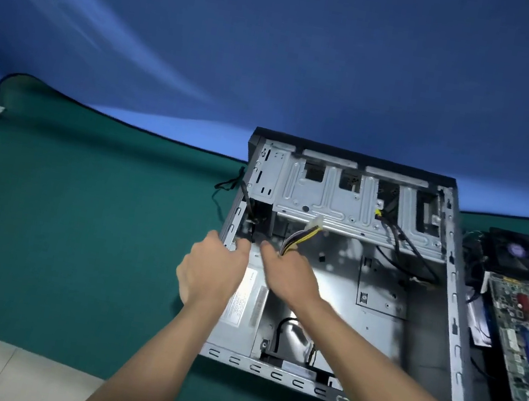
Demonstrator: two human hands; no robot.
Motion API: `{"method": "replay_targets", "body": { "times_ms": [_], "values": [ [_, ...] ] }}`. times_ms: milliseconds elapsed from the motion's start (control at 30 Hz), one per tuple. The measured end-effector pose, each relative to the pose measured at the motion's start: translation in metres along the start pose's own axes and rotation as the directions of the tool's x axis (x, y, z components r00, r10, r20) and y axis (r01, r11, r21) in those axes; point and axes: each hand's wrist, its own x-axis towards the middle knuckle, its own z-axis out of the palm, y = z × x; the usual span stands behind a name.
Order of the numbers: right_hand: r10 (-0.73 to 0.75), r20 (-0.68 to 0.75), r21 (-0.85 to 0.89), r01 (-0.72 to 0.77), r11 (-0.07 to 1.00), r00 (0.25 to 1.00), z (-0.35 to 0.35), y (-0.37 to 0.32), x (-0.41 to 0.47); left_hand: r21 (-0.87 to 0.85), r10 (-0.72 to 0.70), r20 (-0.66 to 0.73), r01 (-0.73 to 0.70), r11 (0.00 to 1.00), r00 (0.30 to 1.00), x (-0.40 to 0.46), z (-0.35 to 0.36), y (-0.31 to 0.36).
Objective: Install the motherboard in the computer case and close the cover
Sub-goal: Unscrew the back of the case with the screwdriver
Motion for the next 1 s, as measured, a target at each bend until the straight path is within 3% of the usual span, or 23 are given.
{"method": "replay_targets", "body": {
  "times_ms": [100, 267, 400, 567, 733, 867, 1000],
  "values": [
    [0.052, -0.077, 0.08, -0.046, 0.996, 0.996, -0.003, -0.006, -0.011, -0.034, 0.007, -0.002, -0.007, 0.999, 1.0, -0.002, -0.004, 0.002],
    [0.085, -0.017, 0.221, -0.079, 0.972, 0.996, -0.025, 0.008, -0.047, -0.101, 0.049, -0.028, -0.052, 0.994, 0.998, -0.006, -0.009, 0.001],
    [0.105, -0.043, 0.391, -0.08, 0.917, 0.994, -0.061, 0.034, -0.082, -0.036, 0.217, -0.096, -0.221, 0.975, 0.971, -0.019, -0.009, -0.002],
    [0.033, -0.246, 0.343, 0.055, 0.938, 0.969, -0.106, 0.074, -0.11, 0.106, 0.497, -0.171, -0.486, 0.868, 0.851, -0.044, -0.003, 0.011],
    [0.035, -0.469, 0.298, 0.121, 0.947, 0.883, -0.151, 0.128, -0.118, -0.106, 0.694, 0.024, -0.688, 0.718, 0.72, -0.069, 0.02, 0.068],
    [0.089, -0.48, 0.351, 0.098, 0.931, 0.873, -0.182, 0.177, -0.104, -0.16, 0.759, 0.086, -0.743, 0.65, 0.646, -0.085, 0.044, 0.13],
    [0.116, -0.415, 0.345, 0.038, 0.938, 0.903, -0.2, 0.216, -0.077, -0.098, 0.81, 0.151, -0.807, 0.582, 0.566, -0.096, 0.067, 0.179]
  ]
}}
